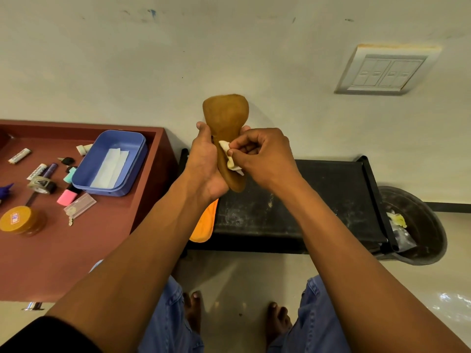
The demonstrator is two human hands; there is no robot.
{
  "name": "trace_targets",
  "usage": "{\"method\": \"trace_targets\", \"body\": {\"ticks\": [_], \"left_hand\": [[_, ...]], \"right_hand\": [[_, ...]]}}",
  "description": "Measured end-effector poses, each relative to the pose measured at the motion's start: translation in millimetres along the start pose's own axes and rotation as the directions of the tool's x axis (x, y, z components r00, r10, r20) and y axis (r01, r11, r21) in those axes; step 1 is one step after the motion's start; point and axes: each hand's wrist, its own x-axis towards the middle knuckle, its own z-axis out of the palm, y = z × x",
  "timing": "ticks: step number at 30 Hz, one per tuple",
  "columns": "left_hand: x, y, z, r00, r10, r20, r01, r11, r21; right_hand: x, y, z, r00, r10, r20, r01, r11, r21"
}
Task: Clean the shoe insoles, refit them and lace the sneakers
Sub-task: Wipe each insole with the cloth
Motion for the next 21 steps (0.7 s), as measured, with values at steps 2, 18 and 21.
{"method": "trace_targets", "body": {"ticks": [2, 18, 21], "left_hand": [[0, 5, -2, 1.000, 0.002, 0.002, -0.002, 1.000, -0.031], [0, -6, 7, 1.000, -0.007, -0.031, 0.007, 1.000, 0.017], [-2, -15, 13, 0.999, -0.005, -0.046, 0.008, 0.999, 0.050]], "right_hand": [[-1, -1, -1, 0.995, -0.001, 0.099, 0.001, 1.000, -0.009], [1, -2, 7, 0.991, 0.017, -0.134, 0.007, 0.985, 0.171], [5, -1, 3, 0.981, 0.046, -0.190, -0.010, 0.983, 0.185]]}}
